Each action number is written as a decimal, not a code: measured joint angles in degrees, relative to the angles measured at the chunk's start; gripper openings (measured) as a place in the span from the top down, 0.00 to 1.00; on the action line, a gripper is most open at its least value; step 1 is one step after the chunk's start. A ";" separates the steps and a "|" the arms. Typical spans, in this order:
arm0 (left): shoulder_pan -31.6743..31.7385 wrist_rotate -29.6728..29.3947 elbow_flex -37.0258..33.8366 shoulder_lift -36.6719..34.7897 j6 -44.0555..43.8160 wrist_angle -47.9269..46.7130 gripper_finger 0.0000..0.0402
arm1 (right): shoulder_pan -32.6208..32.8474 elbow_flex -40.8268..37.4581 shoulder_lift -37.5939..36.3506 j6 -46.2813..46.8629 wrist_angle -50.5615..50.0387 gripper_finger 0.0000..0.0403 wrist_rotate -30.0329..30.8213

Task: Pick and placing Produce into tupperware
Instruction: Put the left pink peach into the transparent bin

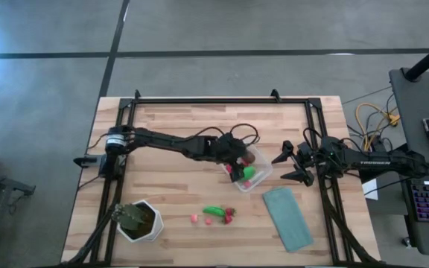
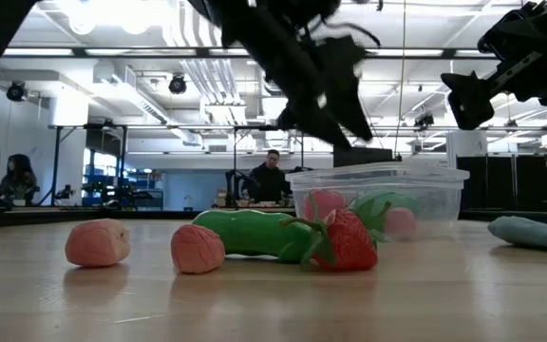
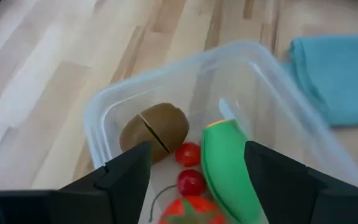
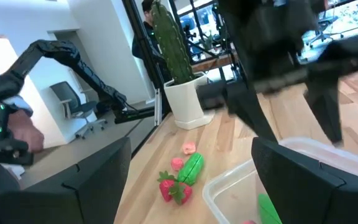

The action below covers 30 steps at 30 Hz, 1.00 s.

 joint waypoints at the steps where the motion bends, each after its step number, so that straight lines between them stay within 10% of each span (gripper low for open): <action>1: -0.07 0.22 0.68 -1.02 -1.52 -1.42 0.39 | -0.01 0.00 0.00 0.00 0.00 0.19 0.00; 9: 0.22 -1.42 3.79 -15.08 -7.27 -9.74 0.39 | -0.01 0.00 0.02 0.00 0.08 0.19 0.00; 30: 3.73 -2.48 7.76 -47.98 5.74 13.55 0.39 | 0.00 0.00 0.00 0.00 0.00 0.19 -0.02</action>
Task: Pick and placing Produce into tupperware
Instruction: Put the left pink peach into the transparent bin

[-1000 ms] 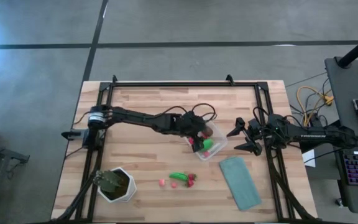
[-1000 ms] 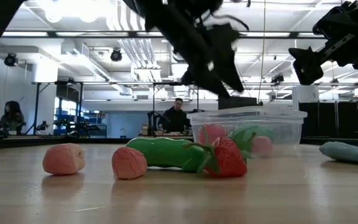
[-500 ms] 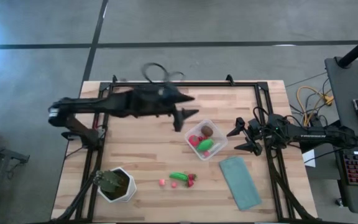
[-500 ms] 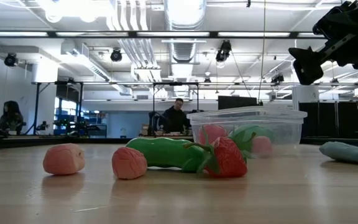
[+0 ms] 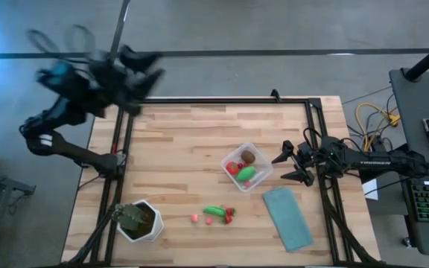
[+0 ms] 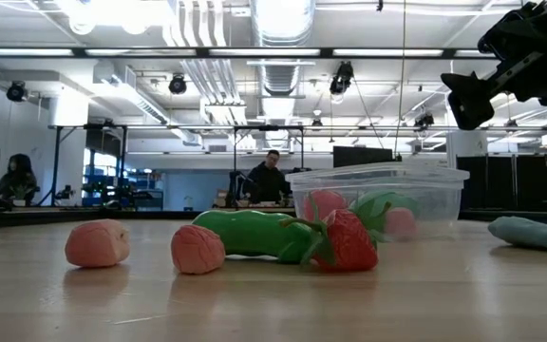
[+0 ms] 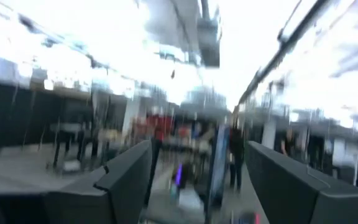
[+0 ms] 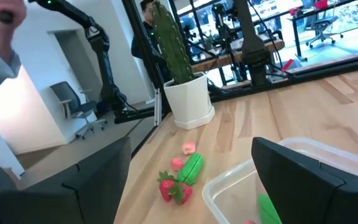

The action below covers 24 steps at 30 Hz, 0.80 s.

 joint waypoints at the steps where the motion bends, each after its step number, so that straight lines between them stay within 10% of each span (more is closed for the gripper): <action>1: 0.01 -0.08 0.58 -0.80 0.05 1.02 0.39 | -0.02 0.00 0.00 0.00 0.00 0.19 0.02; 15: -0.03 3.36 16.16 7.52 8.67 37.10 0.39 | -0.02 0.00 0.00 0.00 0.00 0.19 0.02; 21: -0.01 1.82 36.94 18.63 9.00 34.43 0.39 | -0.02 0.00 0.00 0.00 0.00 0.19 0.02; 24: 0.30 1.35 35.68 19.12 8.94 36.76 0.39 | -0.02 0.00 0.01 0.00 0.04 0.19 0.02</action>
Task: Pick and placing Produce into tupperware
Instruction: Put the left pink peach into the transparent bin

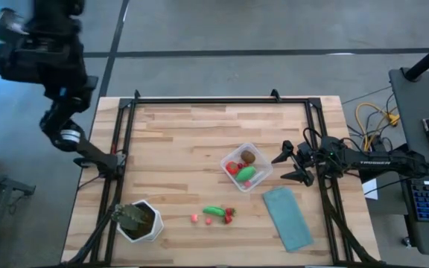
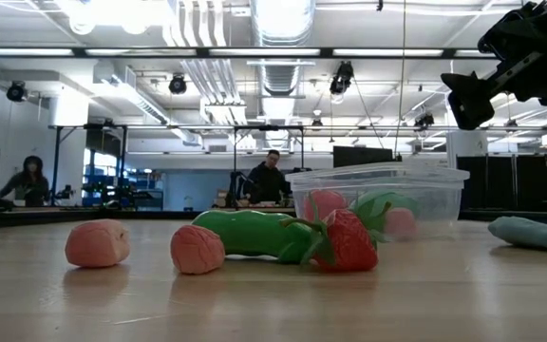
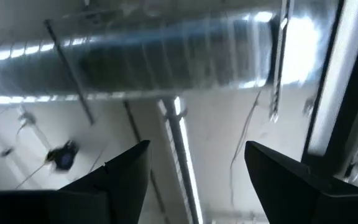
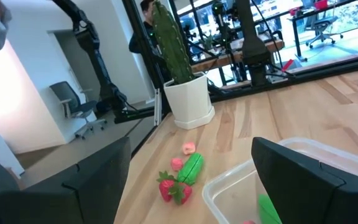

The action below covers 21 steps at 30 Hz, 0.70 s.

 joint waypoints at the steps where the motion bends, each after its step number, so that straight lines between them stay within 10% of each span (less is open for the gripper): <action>1: 0.17 -1.56 -0.95 -1.65 -0.66 -3.60 0.39 | 0.00 0.00 -0.05 0.00 0.04 0.19 -0.02; 15: 1.56 -2.31 2.49 -10.14 -15.59 -82.81 0.39 | 0.00 0.02 0.82 0.00 0.16 0.19 -0.02; 21: 1.39 7.25 0.82 -6.89 -21.31 -111.15 0.39 | 0.00 0.02 1.12 0.00 0.15 0.19 -0.02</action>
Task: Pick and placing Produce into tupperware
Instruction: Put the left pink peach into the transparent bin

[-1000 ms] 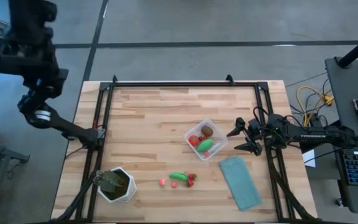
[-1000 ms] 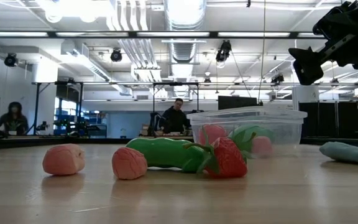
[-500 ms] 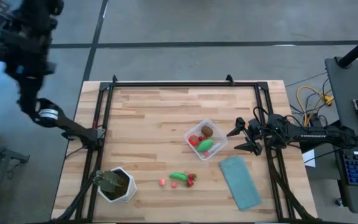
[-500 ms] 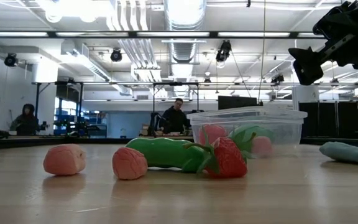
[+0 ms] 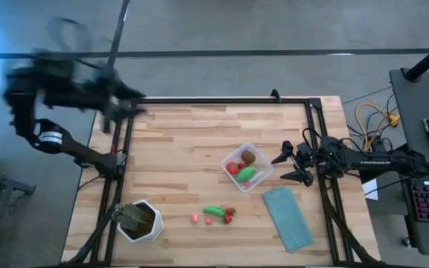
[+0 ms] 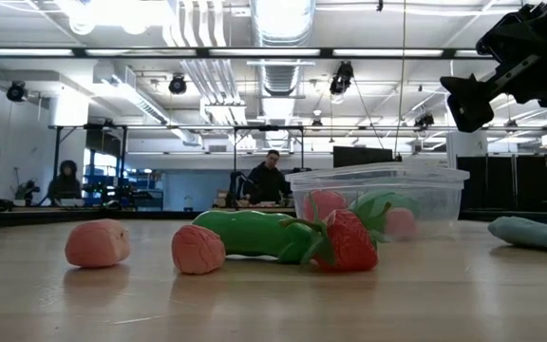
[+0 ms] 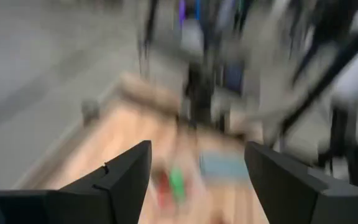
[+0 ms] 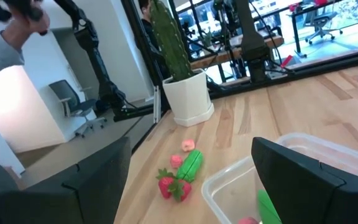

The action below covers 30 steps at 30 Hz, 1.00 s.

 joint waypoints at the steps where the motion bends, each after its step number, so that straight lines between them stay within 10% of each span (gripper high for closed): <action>1: 0.01 1.78 -0.66 1.05 -0.31 -2.90 0.39 | 0.00 0.00 0.01 0.00 0.03 0.19 0.00; 10: -0.07 21.04 -5.71 10.72 -0.64 -9.20 0.39 | 0.00 0.00 -0.01 0.00 -0.01 0.19 0.00; 17: -3.77 20.17 -15.05 16.20 4.19 -12.02 0.39 | 0.00 0.00 0.11 0.00 0.02 0.19 0.00; 30: -27.81 -3.35 -44.22 7.84 -20.92 11.72 0.39 | 0.00 0.00 0.30 0.00 0.02 0.19 0.00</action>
